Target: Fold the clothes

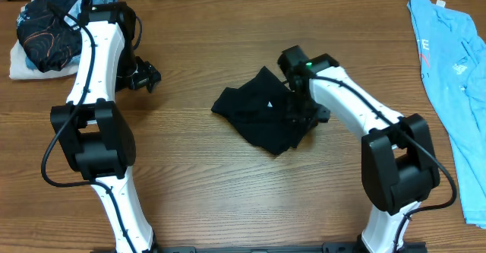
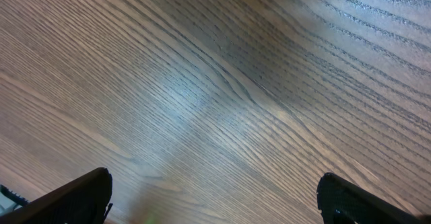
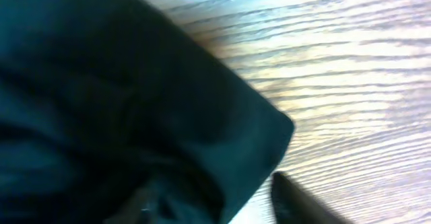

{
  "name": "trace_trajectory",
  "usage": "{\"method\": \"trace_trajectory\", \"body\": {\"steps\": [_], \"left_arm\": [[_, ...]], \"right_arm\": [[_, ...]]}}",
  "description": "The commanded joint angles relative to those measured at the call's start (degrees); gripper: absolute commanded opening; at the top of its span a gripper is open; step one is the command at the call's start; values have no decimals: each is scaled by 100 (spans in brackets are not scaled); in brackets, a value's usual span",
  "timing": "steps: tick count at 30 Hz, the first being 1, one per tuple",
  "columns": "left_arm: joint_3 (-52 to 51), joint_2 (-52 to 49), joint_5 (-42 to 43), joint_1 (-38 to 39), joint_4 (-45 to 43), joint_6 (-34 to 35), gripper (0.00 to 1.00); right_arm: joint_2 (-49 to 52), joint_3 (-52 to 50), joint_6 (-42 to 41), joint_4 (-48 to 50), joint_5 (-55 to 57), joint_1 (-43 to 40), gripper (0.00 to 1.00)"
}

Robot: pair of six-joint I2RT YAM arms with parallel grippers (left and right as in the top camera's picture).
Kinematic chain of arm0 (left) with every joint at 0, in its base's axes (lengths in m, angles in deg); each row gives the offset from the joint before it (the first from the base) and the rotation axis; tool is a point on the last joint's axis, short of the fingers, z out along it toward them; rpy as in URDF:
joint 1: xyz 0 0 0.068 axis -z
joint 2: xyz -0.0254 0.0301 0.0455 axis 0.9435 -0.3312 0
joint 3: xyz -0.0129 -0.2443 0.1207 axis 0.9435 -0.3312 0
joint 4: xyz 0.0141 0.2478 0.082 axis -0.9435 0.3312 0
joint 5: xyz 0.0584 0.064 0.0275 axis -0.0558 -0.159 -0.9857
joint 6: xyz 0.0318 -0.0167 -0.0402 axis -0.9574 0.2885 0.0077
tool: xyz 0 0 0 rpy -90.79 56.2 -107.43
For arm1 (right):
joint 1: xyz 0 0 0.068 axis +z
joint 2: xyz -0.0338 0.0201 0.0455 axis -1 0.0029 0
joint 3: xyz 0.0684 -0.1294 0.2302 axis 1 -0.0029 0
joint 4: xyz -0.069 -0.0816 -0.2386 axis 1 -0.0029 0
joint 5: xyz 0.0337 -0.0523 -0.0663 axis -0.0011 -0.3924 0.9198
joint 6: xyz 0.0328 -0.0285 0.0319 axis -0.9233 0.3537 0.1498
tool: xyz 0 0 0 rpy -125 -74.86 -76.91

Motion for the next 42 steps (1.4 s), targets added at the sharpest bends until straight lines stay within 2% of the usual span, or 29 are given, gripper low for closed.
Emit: {"method": "trace_trajectory", "body": {"steps": [1, 3, 13, 16, 18, 21, 24, 26, 30, 32, 37, 42], "left_arm": [[-37, 15, -79, -35, 15, -28, 100], [-37, 15, -79, -33, 15, -28, 100], [-37, 15, -79, -35, 13, -28, 100], [-37, 15, -79, -33, 0, -28, 100], [-37, 15, -79, -33, -13, -26, 100], [-37, 15, -79, -33, -26, -26, 100], [-37, 15, -79, -33, -28, -26, 100], [-37, 15, -79, -33, -28, -26, 100], [-37, 15, -79, -33, 2, -28, 100], [-37, 15, -79, -33, 20, -28, 100], [-37, 15, -79, -33, 15, -28, 100], [-37, 15, -76, -33, 17, -28, 100]], "right_arm": [[-39, 7, -293, -55, -111, -20, 91], [-68, 199, -431, -256, -111, -48, 98], [-734, 2107, -514, -1655, -546, 33, 100], [-765, 2459, -365, -1827, -1113, 42, 100], [-765, 2457, 85, -1731, -1917, 90, 100], [-750, 2282, 439, -1478, -2848, 260, 100], [-710, 2081, 400, -1150, -3034, 586, 100], [-699, 1882, 146, -866, -3029, 844, 100], [-699, 1274, -949, -70, -3029, 1270, 100], [-699, 831, -1526, 505, -3049, 1403, 96], [-699, 116, -1836, 1646, -3679, 1453, 96], [-699, -195, -2133, 2376, -3578, 1394, 93]]}}
